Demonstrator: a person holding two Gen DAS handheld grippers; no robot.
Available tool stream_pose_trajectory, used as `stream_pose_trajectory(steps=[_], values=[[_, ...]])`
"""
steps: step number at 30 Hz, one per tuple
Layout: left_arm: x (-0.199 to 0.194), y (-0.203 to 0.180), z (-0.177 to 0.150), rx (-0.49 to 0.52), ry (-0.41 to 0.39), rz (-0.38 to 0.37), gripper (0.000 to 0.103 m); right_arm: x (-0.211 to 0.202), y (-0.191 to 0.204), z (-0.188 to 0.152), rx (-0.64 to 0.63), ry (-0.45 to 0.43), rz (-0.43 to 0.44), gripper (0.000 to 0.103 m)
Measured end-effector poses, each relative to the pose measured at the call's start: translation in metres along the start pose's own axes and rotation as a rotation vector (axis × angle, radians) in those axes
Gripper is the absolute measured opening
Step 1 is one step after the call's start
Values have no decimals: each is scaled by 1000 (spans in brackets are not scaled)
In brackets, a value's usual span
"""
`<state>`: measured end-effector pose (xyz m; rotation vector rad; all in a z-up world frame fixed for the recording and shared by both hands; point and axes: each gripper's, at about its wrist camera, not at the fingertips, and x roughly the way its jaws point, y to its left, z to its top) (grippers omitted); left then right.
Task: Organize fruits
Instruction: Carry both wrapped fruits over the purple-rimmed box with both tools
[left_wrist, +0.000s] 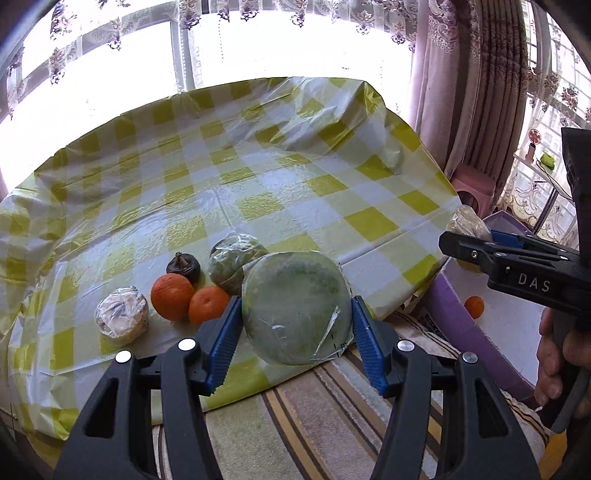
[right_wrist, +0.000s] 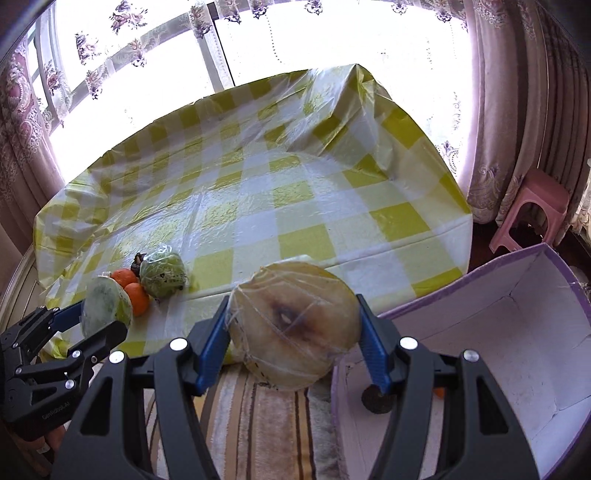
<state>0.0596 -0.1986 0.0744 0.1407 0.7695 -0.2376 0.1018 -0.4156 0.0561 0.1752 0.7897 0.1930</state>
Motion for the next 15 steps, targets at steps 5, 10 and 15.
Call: stream_pose_trajectory(steps=[5, 10, 15], values=[[13, -48, 16, 94, -9, -73, 57, -12, -44, 5, 48, -24, -81, 63], [30, -96, 27, 185, -1, -150, 57, -17, -88, 5, 109, -19, -161, 63], [48, -142, 30, 287, 25, -231, 58, -17, -130, 0, 172, -1, -237, 63]])
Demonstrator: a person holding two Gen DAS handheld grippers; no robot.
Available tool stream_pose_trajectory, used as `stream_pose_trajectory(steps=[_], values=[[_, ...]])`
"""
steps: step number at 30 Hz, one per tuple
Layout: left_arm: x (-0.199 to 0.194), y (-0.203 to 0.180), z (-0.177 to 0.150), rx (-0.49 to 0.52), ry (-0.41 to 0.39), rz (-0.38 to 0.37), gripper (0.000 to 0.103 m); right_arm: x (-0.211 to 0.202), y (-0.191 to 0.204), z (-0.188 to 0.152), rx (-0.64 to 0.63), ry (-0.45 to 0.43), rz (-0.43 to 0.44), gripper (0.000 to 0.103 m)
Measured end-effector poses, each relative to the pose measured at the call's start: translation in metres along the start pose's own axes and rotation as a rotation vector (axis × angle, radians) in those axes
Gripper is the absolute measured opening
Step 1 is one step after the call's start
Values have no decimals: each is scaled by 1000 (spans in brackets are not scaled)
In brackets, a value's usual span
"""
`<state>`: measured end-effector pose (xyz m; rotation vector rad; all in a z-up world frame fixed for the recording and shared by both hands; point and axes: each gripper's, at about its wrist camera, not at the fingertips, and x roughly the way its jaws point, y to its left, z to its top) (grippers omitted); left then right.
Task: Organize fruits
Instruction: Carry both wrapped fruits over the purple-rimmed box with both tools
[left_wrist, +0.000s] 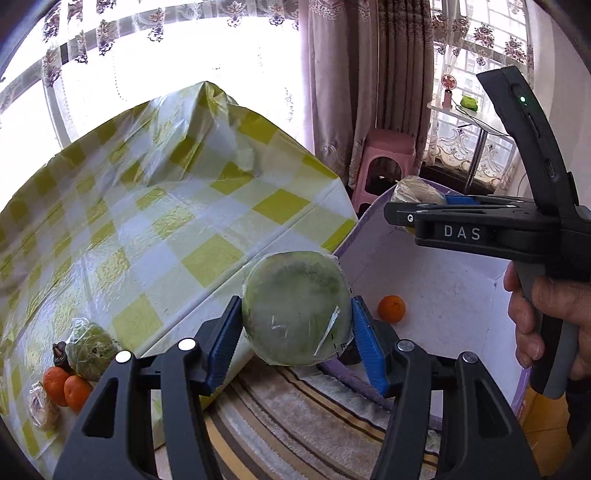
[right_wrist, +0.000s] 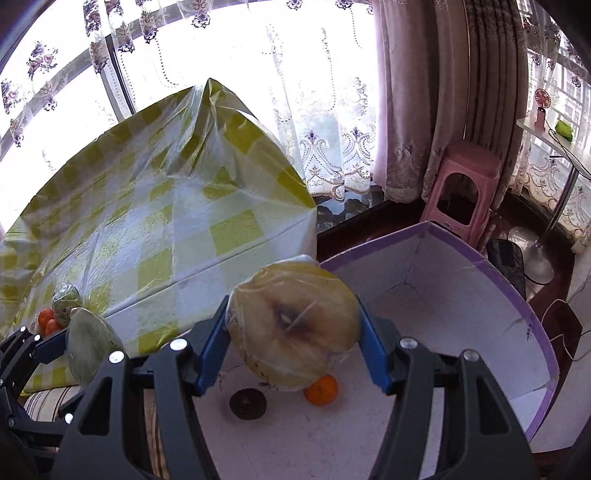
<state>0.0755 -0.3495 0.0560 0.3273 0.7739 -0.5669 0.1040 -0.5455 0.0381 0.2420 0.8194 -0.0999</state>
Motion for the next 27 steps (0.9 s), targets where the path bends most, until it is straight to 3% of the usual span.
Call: stream_pose_trajectory(steps=[10, 17, 27], values=[[82, -53, 15, 213, 186, -111, 58, 56, -47, -4, 54, 148, -118, 63], [133, -73, 14, 336, 332, -113, 58, 100, -61, -9, 85, 259, -143, 64], [154, -92, 4, 485, 341, 29, 58, 137, -65, -28, 87, 362, -163, 65]])
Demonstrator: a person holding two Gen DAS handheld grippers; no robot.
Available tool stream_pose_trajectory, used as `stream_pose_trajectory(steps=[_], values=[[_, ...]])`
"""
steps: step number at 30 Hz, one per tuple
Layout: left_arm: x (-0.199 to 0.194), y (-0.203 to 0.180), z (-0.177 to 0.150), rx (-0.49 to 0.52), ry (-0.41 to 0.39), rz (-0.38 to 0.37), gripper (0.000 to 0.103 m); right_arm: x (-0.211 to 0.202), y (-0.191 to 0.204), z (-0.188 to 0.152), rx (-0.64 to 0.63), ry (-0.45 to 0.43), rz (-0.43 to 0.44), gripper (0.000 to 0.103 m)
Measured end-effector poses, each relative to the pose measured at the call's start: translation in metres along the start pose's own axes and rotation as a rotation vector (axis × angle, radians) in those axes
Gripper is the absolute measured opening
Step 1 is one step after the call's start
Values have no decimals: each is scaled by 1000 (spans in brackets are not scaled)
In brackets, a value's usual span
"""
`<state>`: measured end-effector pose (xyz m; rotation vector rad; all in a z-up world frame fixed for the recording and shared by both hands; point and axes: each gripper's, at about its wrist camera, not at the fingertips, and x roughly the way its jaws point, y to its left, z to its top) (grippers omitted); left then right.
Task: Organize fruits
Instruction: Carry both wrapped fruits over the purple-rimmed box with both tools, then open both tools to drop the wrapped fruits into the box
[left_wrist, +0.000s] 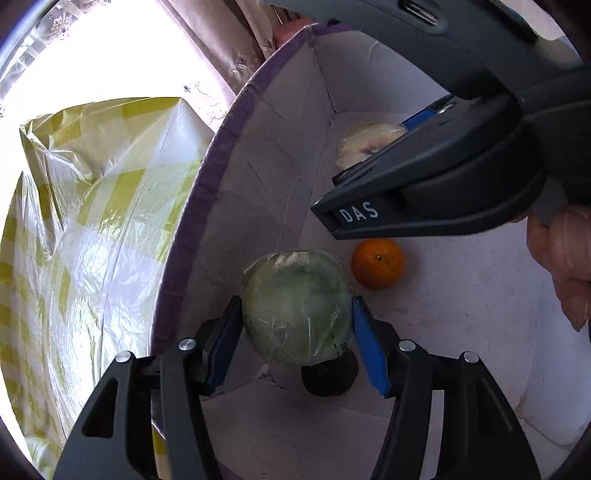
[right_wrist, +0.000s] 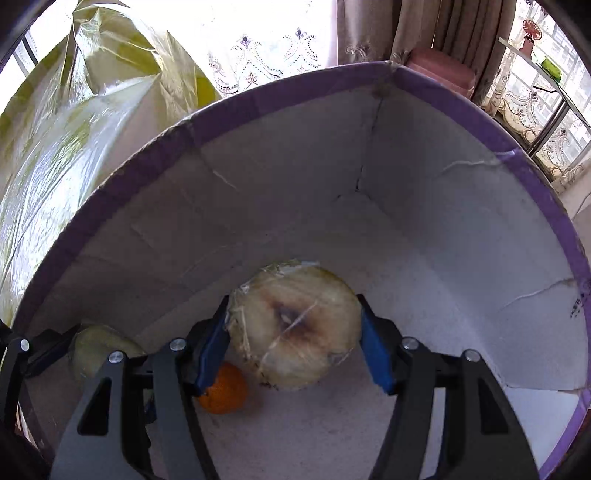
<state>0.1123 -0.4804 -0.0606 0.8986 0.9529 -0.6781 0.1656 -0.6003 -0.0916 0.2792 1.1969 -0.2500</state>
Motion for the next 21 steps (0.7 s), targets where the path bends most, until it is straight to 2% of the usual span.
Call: stream_pose_trajectory(steps=[5, 12, 16, 21], values=[[4, -5, 3, 5, 6, 26, 59, 13, 3, -2, -6, 37, -5, 65], [4, -6, 7, -2, -8, 47, 61, 16, 8, 2, -6, 27, -20, 80], [-16, 1, -2, -12, -59, 58, 67, 8, 9, 2, 7, -3, -27, 81], [-41, 12, -16, -39, -134, 51, 69, -20, 9, 3, 36, -73, -36, 83]])
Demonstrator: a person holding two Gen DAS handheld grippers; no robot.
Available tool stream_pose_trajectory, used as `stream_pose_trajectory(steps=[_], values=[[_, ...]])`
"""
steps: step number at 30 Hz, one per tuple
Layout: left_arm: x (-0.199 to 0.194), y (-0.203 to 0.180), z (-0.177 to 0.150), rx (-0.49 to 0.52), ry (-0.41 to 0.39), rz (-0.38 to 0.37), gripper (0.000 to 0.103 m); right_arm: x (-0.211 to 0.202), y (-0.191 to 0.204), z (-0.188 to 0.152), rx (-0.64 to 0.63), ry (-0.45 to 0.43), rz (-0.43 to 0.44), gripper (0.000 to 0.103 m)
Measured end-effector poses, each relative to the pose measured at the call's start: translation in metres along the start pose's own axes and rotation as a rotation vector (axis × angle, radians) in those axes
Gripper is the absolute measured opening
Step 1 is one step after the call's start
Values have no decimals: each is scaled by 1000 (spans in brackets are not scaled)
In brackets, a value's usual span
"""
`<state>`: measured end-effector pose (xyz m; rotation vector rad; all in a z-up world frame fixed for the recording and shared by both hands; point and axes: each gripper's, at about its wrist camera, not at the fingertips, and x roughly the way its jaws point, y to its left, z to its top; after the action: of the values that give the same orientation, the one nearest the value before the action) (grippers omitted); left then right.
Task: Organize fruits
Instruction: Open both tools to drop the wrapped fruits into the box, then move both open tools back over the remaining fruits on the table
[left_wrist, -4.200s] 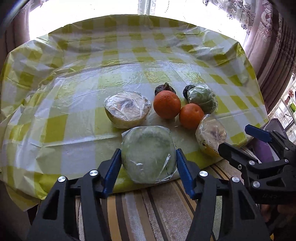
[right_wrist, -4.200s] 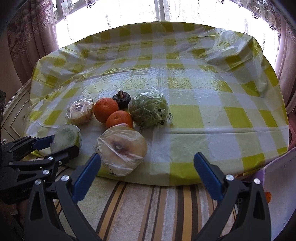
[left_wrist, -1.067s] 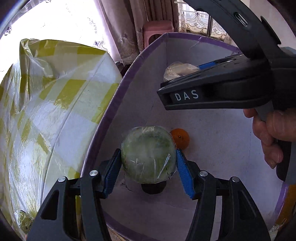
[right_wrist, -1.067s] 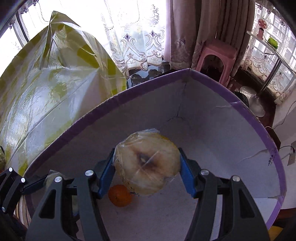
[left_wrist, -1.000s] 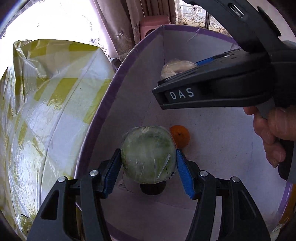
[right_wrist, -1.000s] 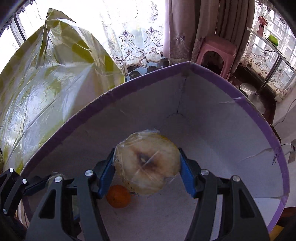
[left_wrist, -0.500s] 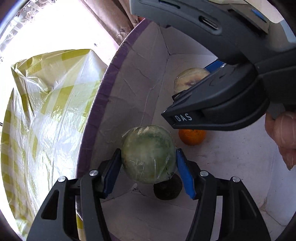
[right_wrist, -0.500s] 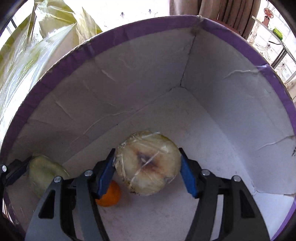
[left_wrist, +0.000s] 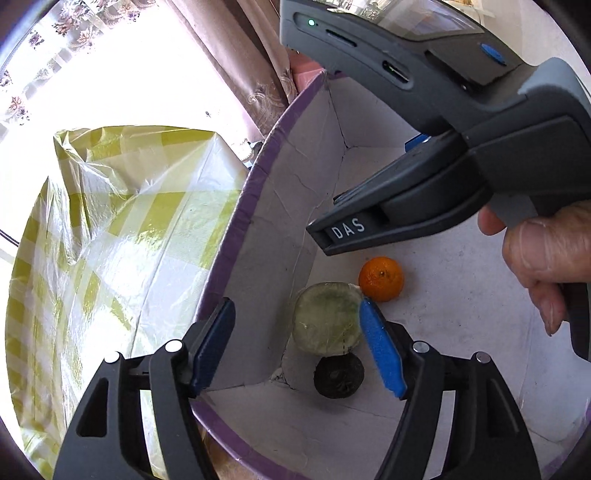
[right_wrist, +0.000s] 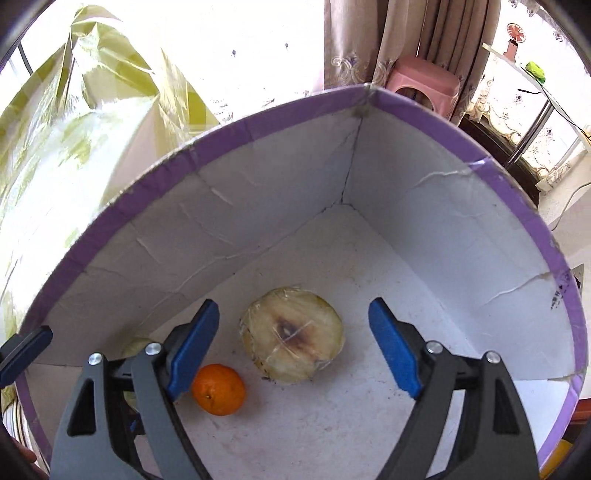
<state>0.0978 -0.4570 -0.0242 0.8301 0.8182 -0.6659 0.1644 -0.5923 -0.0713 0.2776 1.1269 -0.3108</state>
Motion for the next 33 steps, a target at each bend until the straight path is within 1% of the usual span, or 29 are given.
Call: stream_pose_trajectory(steps=[3, 4, 8, 11, 13, 16, 19, 23, 30, 33], values=[[-16, 9, -8, -19, -41, 11, 71, -20, -5, -1, 33, -59, -4, 83], [-22, 12, -12, -33, -54, 11, 71, -30, -8, -7, 51, -82, 0, 84], [-46, 25, -28, -96, -106, 30, 76, -61, -6, -7, 99, -160, 4, 84], [-59, 44, -41, -155, -135, 46, 76, -85, 0, -10, 102, -210, 6, 84], [-70, 53, -47, -204, -157, 61, 77, -94, 3, -6, 95, -232, 23, 84], [-83, 71, -66, -282, -180, 89, 79, -111, 16, -5, 66, -259, 57, 85], [-98, 88, -84, -357, -198, 115, 80, -123, 40, -7, 24, -271, 90, 85], [-109, 113, -109, -446, -213, 139, 80, -130, 73, -7, -39, -274, 125, 86], [-122, 147, -151, -555, -219, 172, 80, -129, 122, -20, -131, -248, 167, 86], [-127, 160, -168, -601, -221, 185, 81, -131, 148, -31, -186, -242, 203, 86]])
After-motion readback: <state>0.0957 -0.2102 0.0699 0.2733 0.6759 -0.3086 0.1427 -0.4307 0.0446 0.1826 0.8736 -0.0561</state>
